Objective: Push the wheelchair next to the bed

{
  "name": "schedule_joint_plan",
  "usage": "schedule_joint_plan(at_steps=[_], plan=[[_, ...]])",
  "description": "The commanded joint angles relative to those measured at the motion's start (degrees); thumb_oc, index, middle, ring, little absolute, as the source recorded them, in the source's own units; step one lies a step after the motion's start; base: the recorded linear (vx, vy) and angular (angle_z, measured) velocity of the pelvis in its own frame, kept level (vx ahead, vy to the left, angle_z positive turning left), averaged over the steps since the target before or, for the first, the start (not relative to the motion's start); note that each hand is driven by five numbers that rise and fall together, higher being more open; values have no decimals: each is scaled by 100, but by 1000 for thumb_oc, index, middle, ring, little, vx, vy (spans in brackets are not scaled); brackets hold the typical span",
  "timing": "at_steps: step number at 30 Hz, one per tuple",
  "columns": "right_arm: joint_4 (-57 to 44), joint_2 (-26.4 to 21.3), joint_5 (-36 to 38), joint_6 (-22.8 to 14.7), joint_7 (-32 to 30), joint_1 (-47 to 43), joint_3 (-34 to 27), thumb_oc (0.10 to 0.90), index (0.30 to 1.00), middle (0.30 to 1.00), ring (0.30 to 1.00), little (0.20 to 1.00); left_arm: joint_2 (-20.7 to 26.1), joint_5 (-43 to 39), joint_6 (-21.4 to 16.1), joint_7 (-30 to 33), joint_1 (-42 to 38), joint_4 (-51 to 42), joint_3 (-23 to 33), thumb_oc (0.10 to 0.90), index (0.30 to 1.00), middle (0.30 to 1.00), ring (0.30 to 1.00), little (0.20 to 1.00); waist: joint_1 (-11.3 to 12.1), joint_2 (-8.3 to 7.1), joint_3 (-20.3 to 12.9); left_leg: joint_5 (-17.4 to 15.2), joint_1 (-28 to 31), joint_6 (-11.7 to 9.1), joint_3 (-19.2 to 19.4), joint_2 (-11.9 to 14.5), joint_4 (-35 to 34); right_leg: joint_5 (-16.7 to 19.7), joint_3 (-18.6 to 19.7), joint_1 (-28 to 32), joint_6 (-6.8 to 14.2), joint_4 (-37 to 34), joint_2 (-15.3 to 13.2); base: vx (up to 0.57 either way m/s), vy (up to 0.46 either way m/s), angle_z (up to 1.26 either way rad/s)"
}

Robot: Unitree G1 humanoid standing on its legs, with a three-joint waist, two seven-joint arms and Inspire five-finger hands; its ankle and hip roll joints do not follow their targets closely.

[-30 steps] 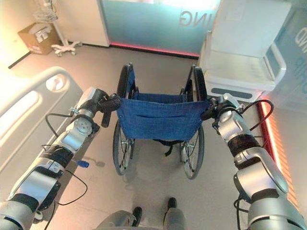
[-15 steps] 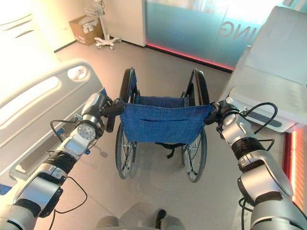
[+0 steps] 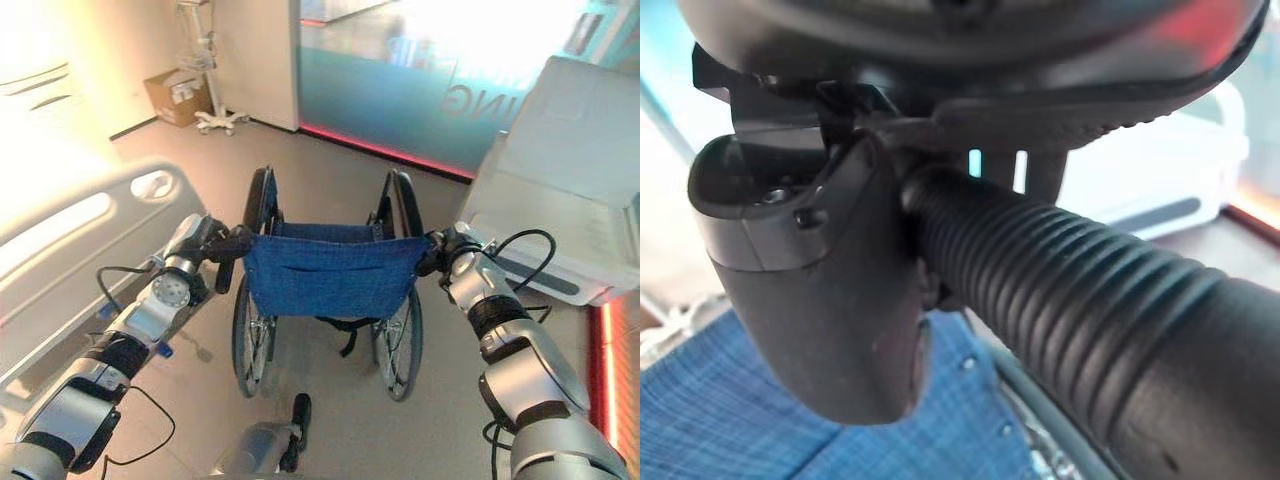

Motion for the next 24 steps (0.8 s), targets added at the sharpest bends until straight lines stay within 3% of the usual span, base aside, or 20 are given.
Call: schedule_joint_plan(at_steps=[1, 2, 4, 5, 6, 7, 9, 10, 14, 16, 17, 19, 22, 24], plan=[[-411, 117, -293, -999, 922, -306, 587, 400, 300, 300, 300, 300, 252, 847, 69, -604, 896, 589, -772, 400, 300, 300, 300, 300, 413, -391, 382, 243, -419, 709, 206, -342, -45, -212, 683, 152, -92, 761, 28, 481, 134, 26], [-442, 134, -306, -943, 959, -217, 518, 400, 300, 300, 300, 300, 281, 845, 40, -644, 877, 643, -775, 400, 300, 300, 300, 300, 399, -497, 387, 98, -448, 762, 173, -383, 178, -201, 592, 181, -40, 824, -75, 554, 140, 24], [-430, 136, -288, -905, 1104, -121, 441, 400, 300, 300, 300, 300, 356, 867, 91, -698, 853, 637, -789, 400, 300, 300, 300, 300, 433, -721, 383, -91, -390, 894, 55, -423, 383, 323, 467, 129, 238, 1093, -330, 531, 124, 14], [-414, 141, -282, -896, 1118, -110, 436, 400, 300, 300, 300, 300, 361, 871, 108, -711, 854, 629, -783, 400, 300, 300, 300, 300, 446, -733, 362, -88, -375, 903, 28, -416, 364, 424, 465, 109, 279, 1115, -346, 468, 111, -5], [-366, 202, -295, -929, 1156, -93, 387, 400, 300, 300, 300, 300, 385, 901, 159, -691, 844, 638, -785, 400, 300, 300, 300, 300, 475, -814, 312, -129, -255, 965, -51, -440, 293, 729, 385, 92, 462, 1294, -500, 314, 75, -5], [-354, 212, -299, -930, 1172, -101, 379, 400, 300, 300, 300, 300, 396, 905, 176, -690, 836, 636, -788, 400, 300, 300, 300, 300, 483, -829, 301, -141, -239, 980, -61, -441, 290, 780, 370, 93, 492, 1322, -531, 371, 85, -14], [-228, 322, -283, -1060, 1107, -181, 361, 400, 300, 300, 300, 300, 407, 854, 188, -541, 782, 718, -789, 400, 300, 300, 300, 300, 571, -897, 234, -185, -239, 1033, -229, -492, 285, 1230, 381, 99, 602, 1622, -775, 272, 74, -32], [-225, 323, -282, -1062, 1107, -183, 360, 400, 300, 300, 300, 300, 407, 853, 187, -539, 780, 721, -790, 400, 300, 300, 300, 300, 573, -901, 233, -186, -241, 1035, -226, -495, 285, 1227, 384, 94, 605, 1629, -780, 293, 100, -38], [-167, 347, -277, -1322, 935, -201, 383, 400, 300, 300, 300, 300, 316, 915, 70, -472, 710, 851, -868, 400, 300, 300, 300, 300, 507, -925, 152, -237, -81, 1111, -561, -700, 269, 1759, 671, -120, 707, 1829, -779, 306, 55, -12], [-213, 357, -340, -1561, 839, -220, 491, 400, 300, 300, 300, 300, 248, 887, 49, -410, 727, 909, -885, 400, 300, 300, 300, 300, 365, -857, 123, -293, 173, 1033, -761, -694, 261, 1725, 690, -482, 668, 1473, -932, 380, -24, -8], [-337, 332, -379, -1597, 838, -224, 548, 400, 300, 300, 300, 300, 220, 853, 34, -380, 755, 930, -852, 400, 300, 300, 300, 300, 202, -739, 165, -369, 509, 956, -929, -609, 210, 1596, 686, -973, 631, 1279, -1054, 248, -32, -21], [-476, 274, -410, -1585, 860, -225, 578, 400, 300, 300, 300, 300, 205, 810, 26, -372, 779, 916, -825, 400, 300, 300, 300, 300, 69, -641, 185, -440, 716, 908, -1092, -520, 157, 1546, 718, -1443, 580, 1112, -1119, 286, -63, -27], [-848, 97, -355, -1381, 864, -227, 655, 400, 300, 300, 300, 300, 254, 763, 40, -482, 752, 789, -792, 400, 300, 300, 300, 300, -235, -681, 305, -884, 1162, 871, -1443, -543, 198, 2127, 957, -2302, 698, 359, -1493, 395, -169, 44], [-996, -36, -295, -1226, 936, -301, 674, 400, 300, 300, 300, 300, 280, 713, 49, -549, 714, 742, -834, 400, 300, 300, 300, 300, -326, -712, 326, -1086, 1342, 816, -1656, -470, 230, 2250, 1102, -2506, 771, -17, -1628, 475, -259, 79]])
